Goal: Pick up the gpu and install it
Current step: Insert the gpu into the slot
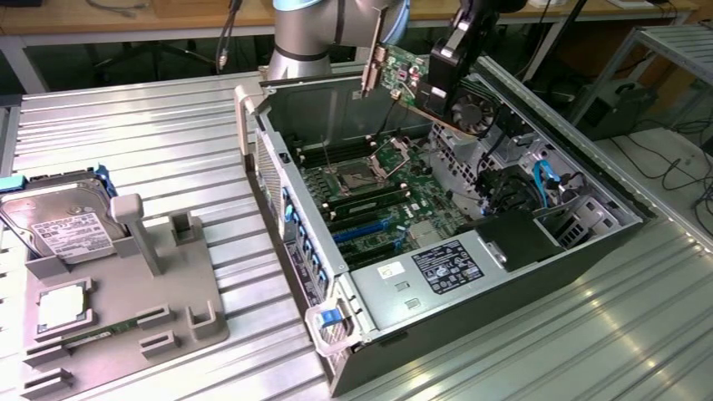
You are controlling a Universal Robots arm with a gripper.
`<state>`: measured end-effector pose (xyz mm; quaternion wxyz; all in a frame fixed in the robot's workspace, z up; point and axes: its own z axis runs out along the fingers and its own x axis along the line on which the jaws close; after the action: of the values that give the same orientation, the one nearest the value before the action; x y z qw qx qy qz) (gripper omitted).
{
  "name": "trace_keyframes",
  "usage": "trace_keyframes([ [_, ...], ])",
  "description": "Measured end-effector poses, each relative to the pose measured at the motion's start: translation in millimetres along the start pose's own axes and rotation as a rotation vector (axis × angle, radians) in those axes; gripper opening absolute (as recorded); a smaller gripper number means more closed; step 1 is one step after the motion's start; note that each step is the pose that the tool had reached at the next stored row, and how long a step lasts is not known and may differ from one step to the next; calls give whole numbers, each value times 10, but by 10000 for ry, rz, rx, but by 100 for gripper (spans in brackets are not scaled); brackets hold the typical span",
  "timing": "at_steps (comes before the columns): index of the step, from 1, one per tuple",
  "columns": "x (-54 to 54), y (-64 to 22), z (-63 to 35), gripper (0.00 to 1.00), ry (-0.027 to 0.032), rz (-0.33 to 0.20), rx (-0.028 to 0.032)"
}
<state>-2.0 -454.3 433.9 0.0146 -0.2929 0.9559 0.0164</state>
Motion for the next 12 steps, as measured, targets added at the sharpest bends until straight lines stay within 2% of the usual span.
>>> trace_keyframes([
  [12,0,0,0,28,24,-1073,-41],
])
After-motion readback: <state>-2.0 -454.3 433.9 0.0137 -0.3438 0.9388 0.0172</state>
